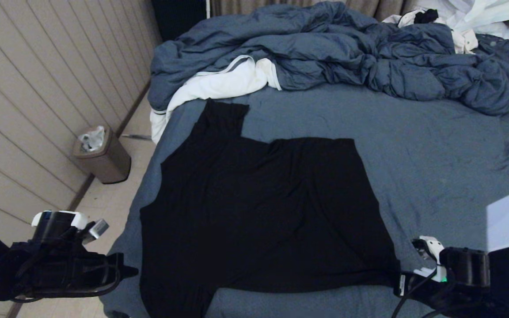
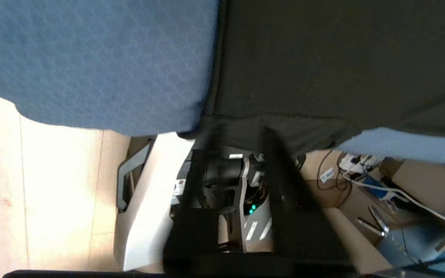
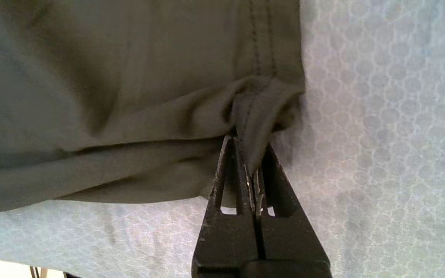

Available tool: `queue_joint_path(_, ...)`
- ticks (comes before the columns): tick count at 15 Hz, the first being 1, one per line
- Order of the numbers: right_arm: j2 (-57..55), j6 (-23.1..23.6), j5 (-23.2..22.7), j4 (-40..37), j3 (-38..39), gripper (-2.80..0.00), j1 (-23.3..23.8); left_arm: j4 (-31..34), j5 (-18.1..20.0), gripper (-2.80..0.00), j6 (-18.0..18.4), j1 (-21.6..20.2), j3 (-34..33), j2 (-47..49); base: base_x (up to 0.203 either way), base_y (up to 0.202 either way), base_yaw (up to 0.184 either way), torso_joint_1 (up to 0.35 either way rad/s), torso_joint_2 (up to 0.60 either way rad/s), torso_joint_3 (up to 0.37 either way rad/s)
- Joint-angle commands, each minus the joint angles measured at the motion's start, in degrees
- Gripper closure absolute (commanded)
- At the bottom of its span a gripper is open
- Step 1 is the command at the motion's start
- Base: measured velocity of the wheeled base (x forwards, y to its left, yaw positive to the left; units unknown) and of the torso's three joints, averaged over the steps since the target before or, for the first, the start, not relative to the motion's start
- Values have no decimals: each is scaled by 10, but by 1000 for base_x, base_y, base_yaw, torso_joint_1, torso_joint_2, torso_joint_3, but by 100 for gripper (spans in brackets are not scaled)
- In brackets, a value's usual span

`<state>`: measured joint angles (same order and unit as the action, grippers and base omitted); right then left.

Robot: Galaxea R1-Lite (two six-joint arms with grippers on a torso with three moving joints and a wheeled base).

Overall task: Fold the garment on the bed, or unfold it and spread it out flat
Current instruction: Fold the black T-shirt

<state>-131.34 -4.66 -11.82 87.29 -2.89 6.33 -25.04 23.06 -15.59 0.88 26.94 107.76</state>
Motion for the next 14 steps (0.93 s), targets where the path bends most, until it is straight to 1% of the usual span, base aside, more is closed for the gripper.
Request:
queue_joint_path(1, 4, -1, -2, 27, 4, 0, 0, -2, 1, -280, 0, 0, -3, -8, 0, 0, 0, 0, 0, 0)
queue_joint_path(4, 22, -5, -2, 27, 4, 0, -2, -2, 1, -280, -1, 0, -9, -22, 0, 0, 0, 0, 0, 0)
queue_joint_path(8, 10, -13, -5, 27, 7, 0, 2, -3, 0, -280, 0, -1, -17, -16, 0, 0, 0, 0, 0, 0)
queue_joint_path(9, 9, -12, -4, 27, 7, 0, 2, -2, 1, -280, 8, -2, -22, -6, 0, 0, 0, 0, 0, 0)
queue_joint_path(10, 9, -13, -5, 27, 8, 0, 2, -6, 0, -280, 24, -2, -30, 10, 0, 0, 0, 0, 0, 0)
queue_joint_path(11, 9, -13, -4, 27, 8, 0, 2, -22, 0, -280, 40, -2, -39, 25, 0, 0, 0, 0, 0, 0)
queue_joint_path(12, 10, -13, -4, 27, 10, 0, 2, -56, -1, -280, 48, -3, -49, 44, 0, 0, 0, 0, 0, 0)
queue_joint_path(14, 11, -14, -5, 27, 20, 0, 8, -142, -1, -280, 55, -3, -73, 89, 0, 0, 0, 0, 0, 0)
